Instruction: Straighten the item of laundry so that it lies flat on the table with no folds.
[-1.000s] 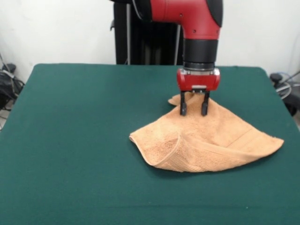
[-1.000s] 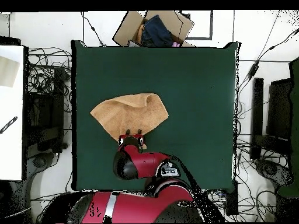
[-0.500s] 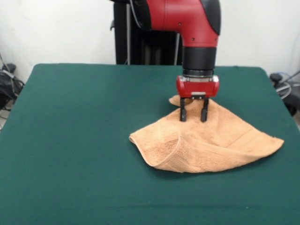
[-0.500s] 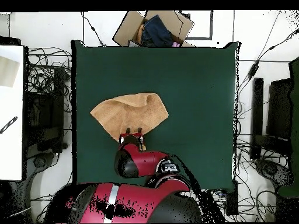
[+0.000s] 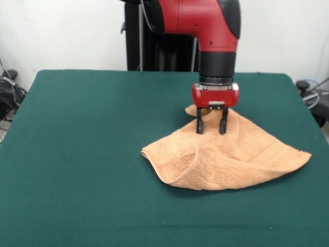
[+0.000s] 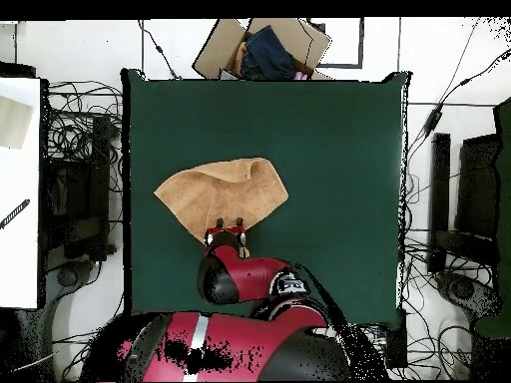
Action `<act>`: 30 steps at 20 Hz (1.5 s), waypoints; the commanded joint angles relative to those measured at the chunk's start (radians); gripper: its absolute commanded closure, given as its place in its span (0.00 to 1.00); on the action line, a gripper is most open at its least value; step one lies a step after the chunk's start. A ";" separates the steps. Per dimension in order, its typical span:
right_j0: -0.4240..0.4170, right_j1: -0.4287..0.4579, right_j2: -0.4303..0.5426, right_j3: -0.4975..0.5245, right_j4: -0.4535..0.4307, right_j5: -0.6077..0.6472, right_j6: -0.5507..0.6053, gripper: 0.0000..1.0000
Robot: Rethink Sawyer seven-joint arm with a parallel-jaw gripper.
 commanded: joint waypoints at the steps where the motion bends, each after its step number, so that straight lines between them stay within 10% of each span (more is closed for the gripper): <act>1: -0.081 0.071 0.101 -0.181 -0.019 0.191 0.068 0.00; 30: -0.031 0.120 0.107 -0.398 0.002 0.391 0.061 0.00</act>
